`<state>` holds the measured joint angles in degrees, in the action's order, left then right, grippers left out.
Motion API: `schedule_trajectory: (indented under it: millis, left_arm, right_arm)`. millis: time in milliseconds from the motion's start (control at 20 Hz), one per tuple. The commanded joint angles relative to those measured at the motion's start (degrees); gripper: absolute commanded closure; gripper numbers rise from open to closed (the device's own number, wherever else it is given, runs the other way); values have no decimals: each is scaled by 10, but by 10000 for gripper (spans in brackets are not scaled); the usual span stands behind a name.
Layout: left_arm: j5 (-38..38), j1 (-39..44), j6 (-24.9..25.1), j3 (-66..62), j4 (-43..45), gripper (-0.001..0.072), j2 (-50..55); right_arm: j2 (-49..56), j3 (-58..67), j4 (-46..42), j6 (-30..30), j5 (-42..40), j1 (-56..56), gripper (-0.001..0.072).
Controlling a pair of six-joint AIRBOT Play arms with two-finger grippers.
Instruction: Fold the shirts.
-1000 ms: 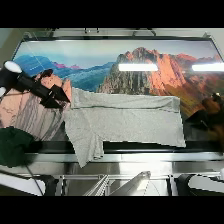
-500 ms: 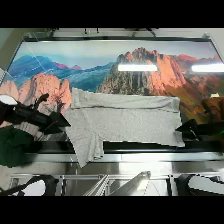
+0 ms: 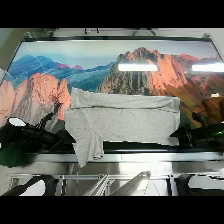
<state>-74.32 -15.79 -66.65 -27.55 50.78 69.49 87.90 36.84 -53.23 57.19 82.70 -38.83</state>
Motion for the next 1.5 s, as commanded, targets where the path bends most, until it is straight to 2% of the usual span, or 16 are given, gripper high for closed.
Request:
schedule_trajectory:
  millis: [0, 250, 300, 350, 400, 600, 800, 850, 900, 950, 1000, 1050, 1100, 1200, 1300, 1450]
  left_arm:
    - [56, 0, 22, 26, -38, 3, -2]
    - [88, 2, 39, 48, -46, 5, -2]
    - [99, 7, 44, 52, -50, 86, -2]
    - [111, 14, 59, 55, -67, 234, -2]
    - [122, 24, 67, 57, -85, 320, -2]
    - [155, 68, 69, 55, -100, 320, -2]
    - [157, 80, 68, 55, -101, 323, -2]
    - [153, 80, 68, 55, -100, 439, -2]
    - [148, 80, 69, 55, -100, 588, -2]
    - [141, 80, 69, 55, -100, 641, -2]
    - [134, 80, 68, 55, -100, 641, -2]
    - [127, 80, 69, 55, -99, 643, -2]
    - [122, 77, 70, 55, -99, 688, -2]
    - [102, 56, 72, 55, -107, 687, -3]
    - [61, 15, 107, 55, -149, 687, -3]
    - [-47, -77, 178, 55, -268, 687, -3]
  right_arm:
    - [-6, 0, -73, 28, -67, -26, 238]
    - [-30, 0, -80, 58, -57, -87, 237]
    - [-32, 0, -73, 56, -58, -90, 236]
    - [-32, -2, -63, 47, -59, -89, 236]
    - [-32, -6, -42, 33, -64, -87, 235]
    - [-32, -10, 64, -46, -109, -65, 234]
    - [-15, -10, 80, -49, -120, -20, 235]
    - [-8, -10, 79, -49, -112, -12, 238]
    - [-4, -10, 78, -49, -101, -9, 241]
    - [-3, -9, 78, -47, -87, -10, 316]
    - [-3, -5, 78, -47, -70, -14, 464]
    - [-4, 3, 78, -42, -55, -17, 522]
    - [-4, 13, 76, -31, -41, -20, 630]
    - [-8, 32, 72, -14, -24, -26, 695]
    - [-17, 45, 73, -7, -14, -26, 692]
    - [-20, 52, 75, -8, 9, -26, 692]
